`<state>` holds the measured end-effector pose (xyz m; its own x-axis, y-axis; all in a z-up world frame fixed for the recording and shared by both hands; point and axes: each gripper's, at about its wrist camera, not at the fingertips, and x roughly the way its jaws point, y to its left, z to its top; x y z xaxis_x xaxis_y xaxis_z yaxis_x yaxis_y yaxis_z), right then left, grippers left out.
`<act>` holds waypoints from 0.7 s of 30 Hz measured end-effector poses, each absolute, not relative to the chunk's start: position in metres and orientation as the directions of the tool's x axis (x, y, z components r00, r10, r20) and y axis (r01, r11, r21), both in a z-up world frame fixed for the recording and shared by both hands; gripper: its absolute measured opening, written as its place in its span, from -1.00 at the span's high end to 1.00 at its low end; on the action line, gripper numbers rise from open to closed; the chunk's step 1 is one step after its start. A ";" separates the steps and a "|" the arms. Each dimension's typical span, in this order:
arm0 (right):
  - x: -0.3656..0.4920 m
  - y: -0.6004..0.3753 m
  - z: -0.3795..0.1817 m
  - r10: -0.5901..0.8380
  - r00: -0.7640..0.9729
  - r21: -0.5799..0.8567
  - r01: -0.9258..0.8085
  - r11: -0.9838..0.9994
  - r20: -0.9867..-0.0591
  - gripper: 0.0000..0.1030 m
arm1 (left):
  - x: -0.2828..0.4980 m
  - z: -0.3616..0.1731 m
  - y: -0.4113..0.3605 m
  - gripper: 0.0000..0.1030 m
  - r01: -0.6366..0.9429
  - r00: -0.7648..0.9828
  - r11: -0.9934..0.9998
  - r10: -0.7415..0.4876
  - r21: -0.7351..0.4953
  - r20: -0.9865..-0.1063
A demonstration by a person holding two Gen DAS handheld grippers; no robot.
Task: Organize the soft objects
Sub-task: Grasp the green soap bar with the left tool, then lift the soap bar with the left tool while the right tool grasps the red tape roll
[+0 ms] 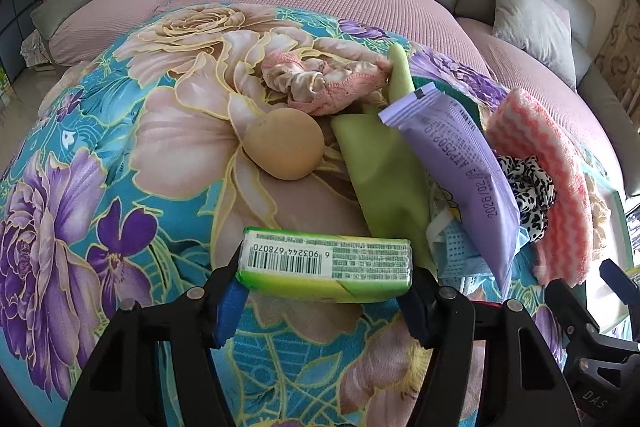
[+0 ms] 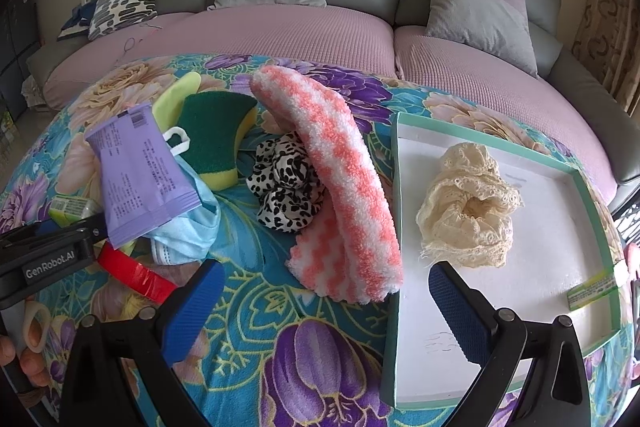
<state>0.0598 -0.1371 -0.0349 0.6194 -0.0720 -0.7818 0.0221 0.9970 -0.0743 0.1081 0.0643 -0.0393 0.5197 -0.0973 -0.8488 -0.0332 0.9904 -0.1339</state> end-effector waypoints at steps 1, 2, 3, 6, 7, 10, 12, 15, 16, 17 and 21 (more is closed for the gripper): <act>0.060 -0.136 -0.035 -0.073 0.620 -0.076 0.021 0.997 -0.781 -1.00 | 0.108 -0.039 0.065 -0.31 -0.037 0.519 0.990 -0.095 -0.133 -0.850; 0.059 -0.136 -0.034 -0.074 0.620 -0.079 0.019 0.997 -0.781 -1.00 | 0.107 -0.038 0.066 -0.30 -0.042 0.518 0.990 -0.092 -0.133 -0.850; 0.059 -0.135 -0.033 -0.073 0.623 -0.081 0.016 0.997 -0.779 -1.00 | 0.107 -0.037 0.068 -0.30 -0.048 0.519 0.990 -0.089 -0.133 -0.850; 0.056 -0.132 -0.026 -0.049 0.646 -0.062 0.003 0.998 -0.762 -1.00 | 0.104 -0.030 0.075 -0.30 -0.071 0.538 0.988 -0.081 -0.141 -0.839; 0.055 -0.130 -0.025 -0.035 0.649 -0.048 -0.003 0.999 -0.760 -1.00 | 0.103 -0.028 0.077 -0.30 -0.076 0.541 0.987 -0.079 -0.142 -0.837; 0.055 -0.125 -0.024 -0.015 0.653 -0.032 -0.014 0.999 -0.758 -1.00 | 0.102 -0.026 0.082 -0.30 -0.091 0.545 0.985 -0.073 -0.145 -0.835; 0.055 -0.119 -0.024 -0.015 0.655 -0.047 -0.032 0.998 -0.756 -1.00 | 0.101 -0.024 0.086 -0.30 -0.106 0.547 0.983 -0.068 -0.150 -0.834; 0.054 -0.107 -0.022 0.020 0.660 -0.037 -0.073 0.997 -0.751 -1.00 | 0.100 -0.020 0.093 -0.30 -0.141 0.555 0.980 -0.042 -0.144 -0.831; 0.054 -0.103 -0.022 0.036 0.658 -0.026 -0.085 0.996 -0.752 -1.00 | 0.099 -0.019 0.096 -0.31 -0.155 0.557 0.978 -0.030 -0.140 -0.830; 0.054 -0.100 -0.023 0.051 0.656 -0.017 -0.097 0.995 -0.753 -1.00 | 0.099 -0.018 0.099 -0.31 -0.169 0.559 0.976 -0.020 -0.137 -0.829; 0.054 -0.085 -0.026 0.072 0.649 -0.015 -0.128 0.992 -0.757 -1.00 | 0.095 -0.011 0.116 -0.31 -0.224 0.573 0.964 0.014 -0.141 -0.820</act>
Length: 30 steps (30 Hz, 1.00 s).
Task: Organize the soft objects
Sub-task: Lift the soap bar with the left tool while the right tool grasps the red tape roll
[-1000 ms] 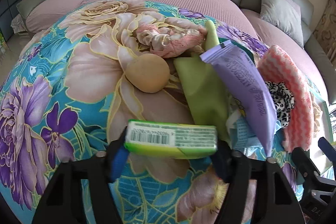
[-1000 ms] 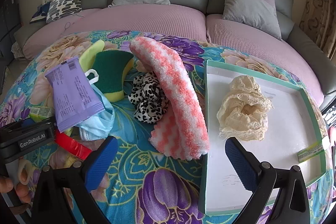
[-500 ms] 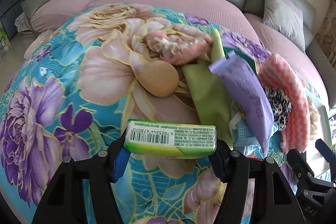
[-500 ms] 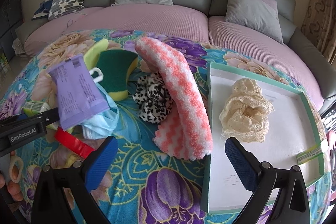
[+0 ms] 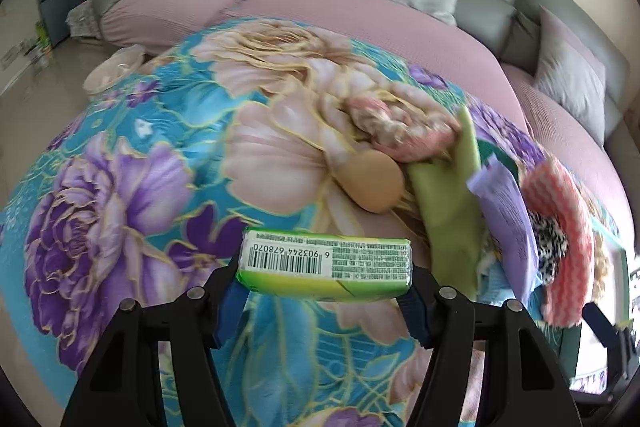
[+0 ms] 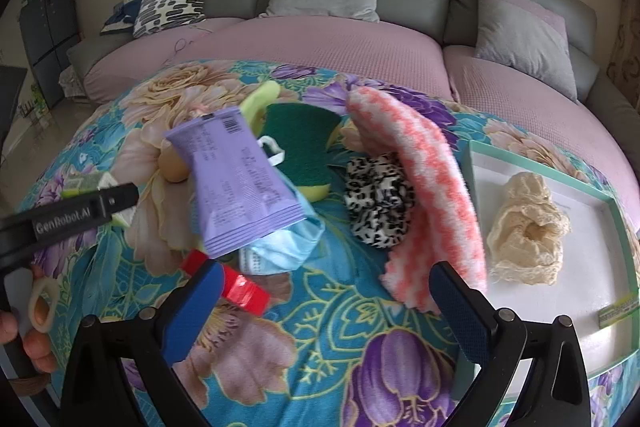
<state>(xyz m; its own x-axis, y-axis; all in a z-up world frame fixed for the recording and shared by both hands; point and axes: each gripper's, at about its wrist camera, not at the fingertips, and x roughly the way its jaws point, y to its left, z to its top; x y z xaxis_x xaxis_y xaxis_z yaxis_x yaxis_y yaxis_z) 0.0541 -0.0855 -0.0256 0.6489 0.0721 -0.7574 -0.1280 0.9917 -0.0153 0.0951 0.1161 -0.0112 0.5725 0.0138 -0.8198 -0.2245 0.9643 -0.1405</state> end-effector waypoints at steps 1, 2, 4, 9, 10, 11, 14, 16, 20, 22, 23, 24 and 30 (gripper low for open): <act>0.054 -0.083 -0.026 0.077 0.649 -0.012 -0.132 0.991 -0.757 -1.00 | 0.094 -0.010 0.119 -0.31 -0.235 0.574 0.963 0.025 -0.135 -0.818; 0.054 -0.081 -0.027 0.084 0.648 -0.006 -0.135 0.991 -0.757 -1.00 | 0.093 -0.009 0.122 -0.31 -0.247 0.576 0.961 0.039 -0.128 -0.816; 0.054 -0.077 -0.027 0.090 0.647 0.001 -0.137 0.991 -0.757 -1.00 | 0.091 -0.008 0.128 -0.31 -0.269 0.578 0.955 0.059 -0.121 -0.814; 0.049 -0.068 -0.020 0.104 0.667 -0.001 -0.155 0.988 -0.738 -1.00 | 0.091 -0.008 0.137 -0.31 -0.281 0.577 0.950 0.056 -0.134 -0.815; 0.049 -0.066 -0.020 0.115 0.668 0.009 -0.160 0.987 -0.735 -1.00 | 0.091 -0.008 0.137 -0.31 -0.281 0.577 0.950 0.054 -0.137 -0.815; 0.050 -0.064 -0.021 0.126 0.665 0.019 -0.167 0.986 -0.736 -1.00 | 0.090 -0.008 0.137 -0.31 -0.280 0.578 0.950 0.052 -0.138 -0.814; 0.052 -0.057 -0.029 0.123 0.644 0.010 -0.177 0.984 -0.755 -1.00 | 0.090 -0.009 0.136 -0.31 -0.275 0.577 0.951 0.047 -0.140 -0.816; 0.053 -0.052 -0.033 0.119 0.641 0.004 -0.179 0.984 -0.758 -1.00 | 0.091 -0.010 0.137 -0.31 -0.276 0.572 0.951 0.045 -0.140 -0.819; 0.056 -0.045 -0.045 0.125 0.631 0.009 -0.184 0.983 -0.766 -1.00 | 0.092 -0.012 0.138 -0.31 -0.281 0.565 0.950 0.047 -0.139 -0.824; 0.058 -0.040 -0.052 0.119 0.623 -0.002 -0.190 0.982 -0.773 -1.00 | 0.092 -0.013 0.138 -0.31 -0.281 0.563 0.950 0.046 -0.139 -0.825; 0.059 -0.039 -0.055 0.116 0.620 -0.006 -0.191 0.982 -0.776 -1.00 | 0.092 -0.013 0.138 -0.31 -0.281 0.562 0.950 0.045 -0.139 -0.826; 0.059 -0.037 -0.058 0.111 0.615 -0.010 -0.190 0.982 -0.780 -1.00 | 0.092 -0.014 0.138 -0.31 -0.281 0.561 0.949 0.045 -0.140 -0.826; 0.059 -0.035 -0.061 0.093 0.626 -0.024 -0.176 0.984 -0.774 -0.80 | 0.093 -0.016 0.140 -0.31 -0.282 0.553 0.950 0.044 -0.137 -0.832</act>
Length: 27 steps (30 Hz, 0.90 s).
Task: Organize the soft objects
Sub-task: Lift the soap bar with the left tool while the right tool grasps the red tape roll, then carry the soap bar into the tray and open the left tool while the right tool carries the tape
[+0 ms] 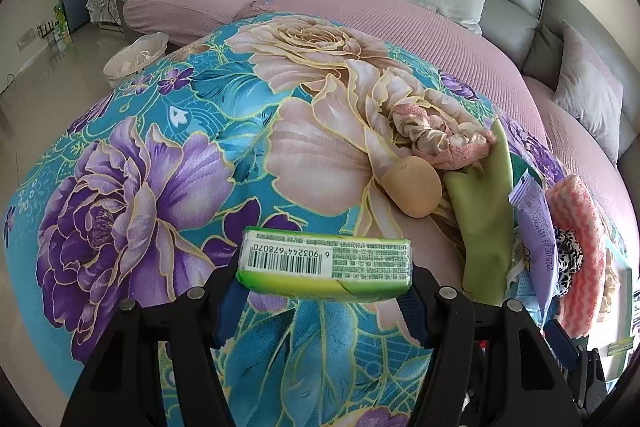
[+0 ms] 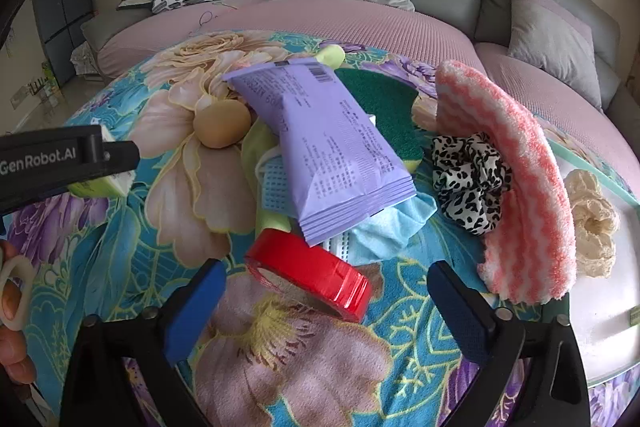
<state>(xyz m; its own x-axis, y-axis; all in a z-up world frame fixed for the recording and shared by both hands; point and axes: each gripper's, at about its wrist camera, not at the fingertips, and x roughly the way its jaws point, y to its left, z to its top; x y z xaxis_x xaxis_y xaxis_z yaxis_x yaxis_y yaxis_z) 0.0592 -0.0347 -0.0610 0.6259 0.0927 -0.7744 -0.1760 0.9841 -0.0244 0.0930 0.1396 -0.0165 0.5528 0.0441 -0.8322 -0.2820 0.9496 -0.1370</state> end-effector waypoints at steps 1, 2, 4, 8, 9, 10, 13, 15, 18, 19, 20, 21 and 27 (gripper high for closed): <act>0.060 -0.035 -0.061 0.097 0.623 -0.018 -0.175 0.984 -0.776 -0.71 | 0.093 -0.017 0.140 -0.31 -0.281 0.553 0.950 0.043 -0.137 -0.832; 0.060 -0.037 -0.061 0.107 0.619 -0.006 -0.177 0.984 -0.778 -0.65 | 0.093 -0.017 0.139 -0.31 -0.279 0.554 0.951 0.043 -0.137 -0.831; 0.059 -0.040 -0.061 0.127 0.609 0.016 -0.183 0.983 -0.783 -0.45 | 0.093 -0.016 0.139 -0.31 -0.275 0.555 0.952 0.041 -0.137 -0.831; 0.057 -0.044 -0.057 0.182 0.594 0.072 -0.204 0.976 -0.783 -0.17 | 0.093 -0.015 0.138 -0.31 -0.273 0.558 0.953 0.044 -0.133 -0.828; 0.057 -0.045 -0.057 0.191 0.588 0.083 -0.206 0.975 -0.786 -0.15 | 0.093 -0.015 0.138 -0.31 -0.273 0.558 0.953 0.045 -0.132 -0.828; 0.057 -0.045 -0.058 0.196 0.582 0.088 -0.208 0.974 -0.789 -0.14 | 0.093 -0.015 0.138 -0.31 -0.272 0.558 0.953 0.046 -0.130 -0.828; 0.057 -0.046 -0.057 0.210 0.575 0.104 -0.212 0.972 -0.791 -0.12 | 0.093 -0.014 0.136 -0.31 -0.269 0.559 0.955 0.049 -0.126 -0.828; 0.056 -0.048 -0.057 0.221 0.571 0.119 -0.212 0.970 -0.791 -0.11 | 0.093 -0.012 0.135 -0.31 -0.267 0.563 0.956 0.050 -0.124 -0.825; 0.052 -0.056 -0.052 0.243 0.565 0.144 -0.214 0.966 -0.789 -0.10 | 0.092 -0.008 0.133 -0.31 -0.262 0.571 0.958 0.055 -0.118 -0.819; 0.051 -0.058 -0.050 0.250 0.566 0.151 -0.216 0.965 -0.786 -0.10 | 0.091 -0.007 0.132 -0.31 -0.261 0.574 0.958 0.056 -0.117 -0.817; 0.049 -0.060 -0.046 0.256 0.571 0.157 -0.217 0.963 -0.780 -0.10 | 0.091 -0.005 0.131 -0.31 -0.259 0.578 0.959 0.058 -0.116 -0.814; 0.048 -0.062 -0.043 0.260 0.578 0.161 -0.217 0.963 -0.774 -0.10 | 0.090 -0.004 0.131 -0.31 -0.258 0.581 0.959 0.059 -0.115 -0.811; 0.038 -0.078 -0.016 0.251 0.638 0.158 -0.200 0.967 -0.728 -0.10 | 0.086 0.013 0.123 -0.31 -0.237 0.619 0.966 0.067 -0.105 -0.783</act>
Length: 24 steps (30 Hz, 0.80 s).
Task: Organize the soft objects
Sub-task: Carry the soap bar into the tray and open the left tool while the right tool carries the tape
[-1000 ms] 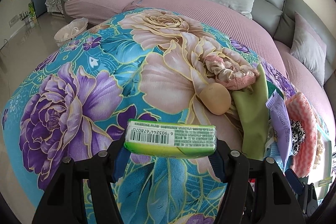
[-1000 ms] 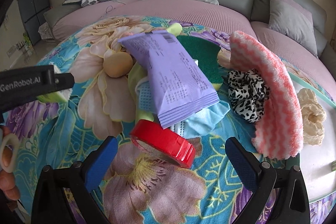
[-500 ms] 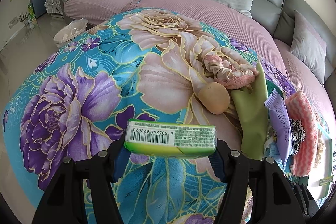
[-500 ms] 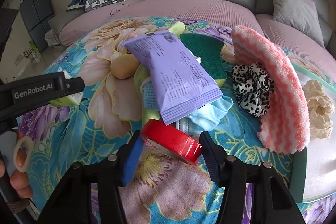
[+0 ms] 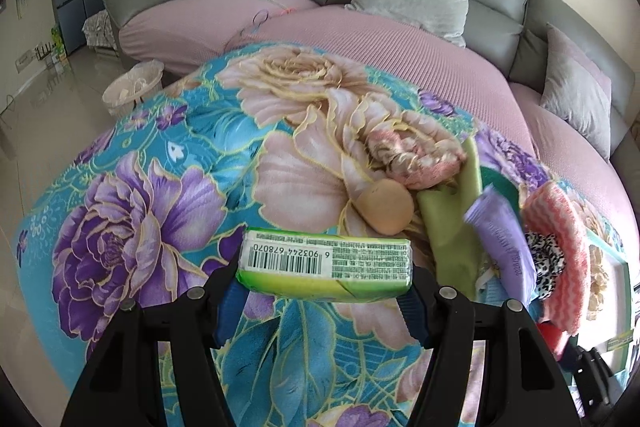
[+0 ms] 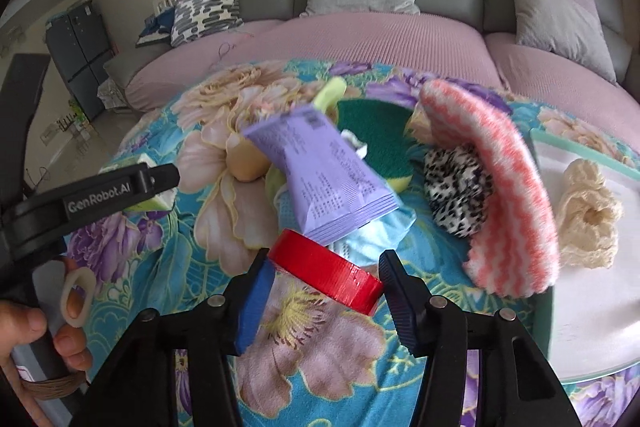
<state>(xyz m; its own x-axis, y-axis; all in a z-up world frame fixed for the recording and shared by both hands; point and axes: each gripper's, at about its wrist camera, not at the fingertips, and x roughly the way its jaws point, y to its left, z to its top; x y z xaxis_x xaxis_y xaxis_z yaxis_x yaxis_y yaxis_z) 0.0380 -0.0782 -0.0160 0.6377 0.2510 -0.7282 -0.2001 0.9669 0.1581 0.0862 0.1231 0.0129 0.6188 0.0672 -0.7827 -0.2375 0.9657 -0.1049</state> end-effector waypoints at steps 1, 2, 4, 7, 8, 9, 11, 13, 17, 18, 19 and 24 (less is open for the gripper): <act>0.038 -0.082 -0.012 0.241 0.648 0.153 -0.189 0.970 -0.722 -0.10 | 0.086 0.016 0.121 -0.31 -0.231 0.626 0.967 0.066 -0.103 -0.777; 0.037 -0.088 -0.008 0.225 0.659 0.146 -0.174 0.974 -0.718 -0.10 | 0.086 0.019 0.118 -0.31 -0.224 0.633 0.969 0.064 -0.103 -0.772; 0.036 -0.100 -0.002 0.190 0.678 0.132 -0.136 0.982 -0.710 -0.10 | 0.087 0.024 0.110 -0.31 -0.203 0.644 0.974 0.055 -0.101 -0.763; 0.033 -0.126 0.008 0.145 0.700 0.129 -0.076 0.989 -0.699 -0.10 | 0.087 0.032 0.094 -0.31 -0.157 0.662 0.983 0.033 -0.095 -0.749; 0.032 -0.135 0.010 0.132 0.708 0.132 -0.055 0.990 -0.694 -0.10 | 0.087 0.035 0.088 -0.31 -0.144 0.669 0.985 0.026 -0.095 -0.743; 0.031 -0.144 0.012 0.119 0.714 0.135 -0.035 0.990 -0.690 -0.10 | 0.087 0.039 0.081 -0.31 -0.127 0.676 0.987 0.016 -0.096 -0.736; 0.030 -0.163 0.014 0.087 0.722 0.134 0.008 0.991 -0.686 -0.10 | 0.088 0.045 0.068 -0.31 -0.096 0.688 0.991 -0.004 -0.097 -0.725; 0.028 -0.181 0.015 0.048 0.725 0.129 0.057 0.990 -0.687 -0.10 | 0.088 0.050 0.051 -0.31 -0.059 0.698 0.994 -0.028 -0.097 -0.715; 0.022 -0.224 0.013 -0.030 0.716 0.126 0.165 0.978 -0.697 -0.10 | 0.087 0.058 0.015 -0.31 0.028 0.711 0.995 -0.086 -0.095 -0.698; 0.019 -0.236 0.012 -0.055 0.709 0.120 0.194 0.974 -0.703 -0.10 | 0.087 0.059 0.007 -0.31 0.044 0.711 0.995 -0.097 -0.093 -0.697; 0.017 -0.247 0.010 -0.080 0.701 0.112 0.225 0.968 -0.709 -0.10 | 0.087 0.060 -0.004 -0.31 0.067 0.709 0.994 -0.111 -0.090 -0.696; 0.010 -0.295 -0.007 -0.153 0.636 0.093 0.336 0.937 -0.757 -0.10 | 0.082 0.058 -0.058 -0.31 0.185 0.694 0.980 -0.182 -0.072 -0.697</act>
<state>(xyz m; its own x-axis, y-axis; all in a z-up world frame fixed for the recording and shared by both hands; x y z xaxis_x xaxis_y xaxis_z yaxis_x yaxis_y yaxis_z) 0.0097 -0.2949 -0.0071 0.6357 -0.1534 -0.7565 0.3363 0.9372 0.0925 0.0818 -0.0578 0.0584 0.6940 -0.1822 -0.6966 0.1846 0.9801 -0.0725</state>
